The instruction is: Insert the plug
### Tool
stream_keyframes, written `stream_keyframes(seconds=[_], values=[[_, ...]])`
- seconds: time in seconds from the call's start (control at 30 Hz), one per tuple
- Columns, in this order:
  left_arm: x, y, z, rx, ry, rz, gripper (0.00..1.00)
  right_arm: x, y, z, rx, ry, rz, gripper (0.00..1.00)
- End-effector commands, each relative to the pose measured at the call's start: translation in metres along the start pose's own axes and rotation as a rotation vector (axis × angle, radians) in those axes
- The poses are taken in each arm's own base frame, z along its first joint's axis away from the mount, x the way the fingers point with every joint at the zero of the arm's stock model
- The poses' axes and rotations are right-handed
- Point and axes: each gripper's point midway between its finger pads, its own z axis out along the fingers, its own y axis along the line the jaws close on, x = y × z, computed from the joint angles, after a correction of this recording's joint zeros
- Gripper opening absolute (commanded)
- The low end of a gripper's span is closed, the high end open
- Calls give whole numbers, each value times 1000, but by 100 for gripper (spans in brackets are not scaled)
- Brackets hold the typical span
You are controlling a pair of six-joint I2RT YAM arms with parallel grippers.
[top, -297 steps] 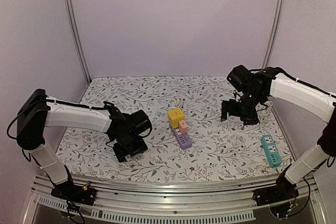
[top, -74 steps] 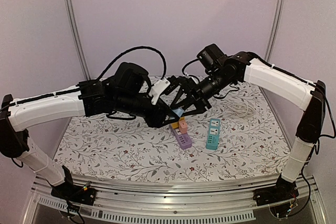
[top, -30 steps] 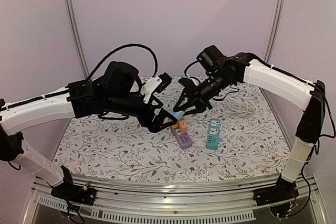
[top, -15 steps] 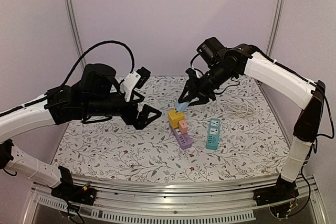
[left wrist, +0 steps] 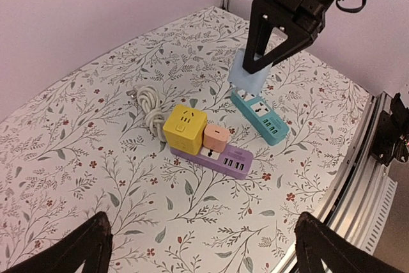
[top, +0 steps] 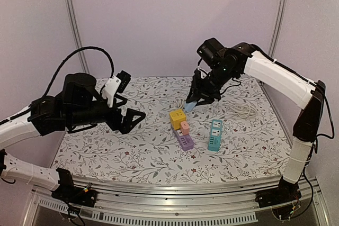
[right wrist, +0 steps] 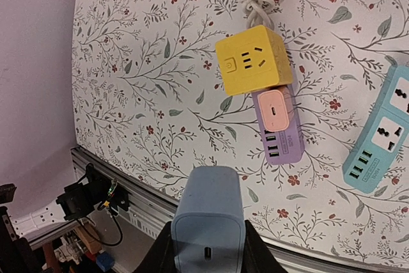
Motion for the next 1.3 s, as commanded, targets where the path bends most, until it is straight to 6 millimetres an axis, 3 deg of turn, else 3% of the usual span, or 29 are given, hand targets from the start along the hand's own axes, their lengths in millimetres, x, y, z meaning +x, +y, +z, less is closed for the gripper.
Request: stream_keyframes(seconds=[0.0,0.23,0.67,0.9,1.27], values=[[13,12,-14,-48,3,-14,99,-3,-21,3,108,-36,59,0],[27,23,-35,-70,-27,-33,99,8,-54,16,190,-52,127,0],[36,33,-54,-91,-54,-57,99,27,-157,30,533,-87,237,0],[40,32,-55,-81,-50,-62,99,13,-179,34,566,-93,230,0],[39,31,-53,-78,-47,-84,99,5,-192,51,555,-57,176,0]])
